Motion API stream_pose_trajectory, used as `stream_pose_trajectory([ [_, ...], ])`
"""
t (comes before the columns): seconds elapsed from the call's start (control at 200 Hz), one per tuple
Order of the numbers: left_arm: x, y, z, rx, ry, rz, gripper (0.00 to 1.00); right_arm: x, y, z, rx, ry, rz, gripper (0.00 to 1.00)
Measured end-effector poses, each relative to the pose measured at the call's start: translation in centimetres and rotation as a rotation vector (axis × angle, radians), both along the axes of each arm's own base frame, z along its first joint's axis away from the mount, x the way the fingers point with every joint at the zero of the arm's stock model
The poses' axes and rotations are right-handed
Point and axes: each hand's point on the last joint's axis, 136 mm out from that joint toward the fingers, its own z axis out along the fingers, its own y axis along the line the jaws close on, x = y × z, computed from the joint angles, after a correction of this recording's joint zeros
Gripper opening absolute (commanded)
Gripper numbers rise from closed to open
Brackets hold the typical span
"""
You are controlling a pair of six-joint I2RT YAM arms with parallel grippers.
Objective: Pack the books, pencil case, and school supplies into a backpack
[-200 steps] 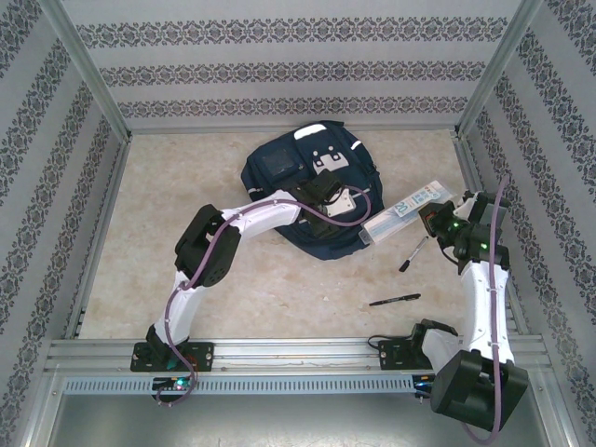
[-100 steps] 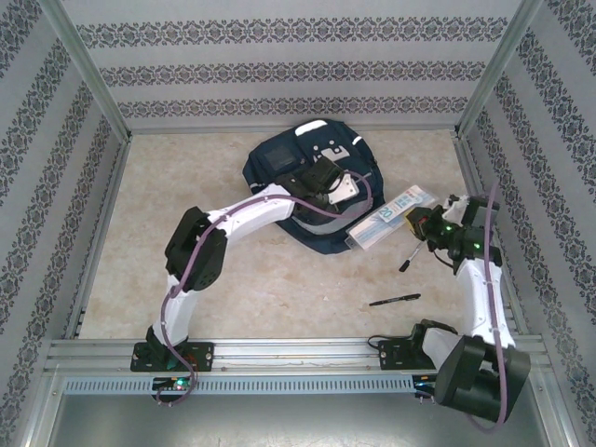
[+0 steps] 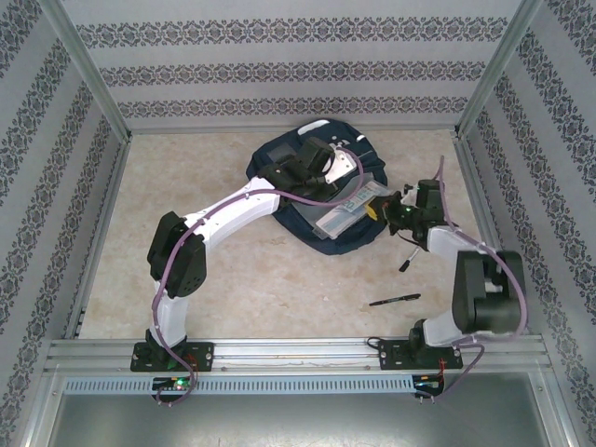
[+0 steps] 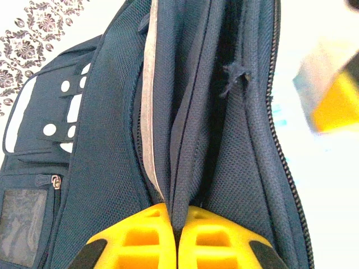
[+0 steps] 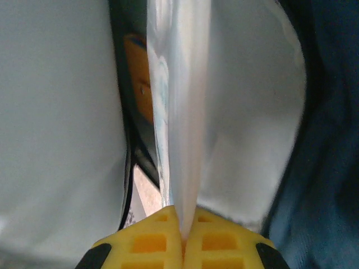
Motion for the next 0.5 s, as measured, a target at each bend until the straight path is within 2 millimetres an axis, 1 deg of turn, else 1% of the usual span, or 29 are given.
stream_pose_trajectory([
  [0.145,-0.4,-0.4,0.0,-0.023,0.019,-0.017,0.00,3.8,1.7,-2.4,0.013,-0.004,-0.053,0.00],
  [0.27,-0.6,-0.7,0.1,-0.039,0.031,-0.028,0.00,6.8,3.0,-3.5,0.007,-0.046,-0.086,0.00],
  [0.305,-0.7,-0.7,0.2,-0.043,0.032,-0.029,0.00,7.4,3.3,-3.7,0.003,-0.056,-0.092,0.00],
  [0.365,-0.7,-0.7,0.3,-0.046,0.032,-0.032,0.00,8.4,3.6,-4.2,-0.004,-0.073,-0.102,0.03],
  [0.5,-0.9,-0.8,0.8,-0.059,0.033,-0.043,0.00,10.1,3.8,-5.1,-0.012,-0.106,-0.121,0.07],
])
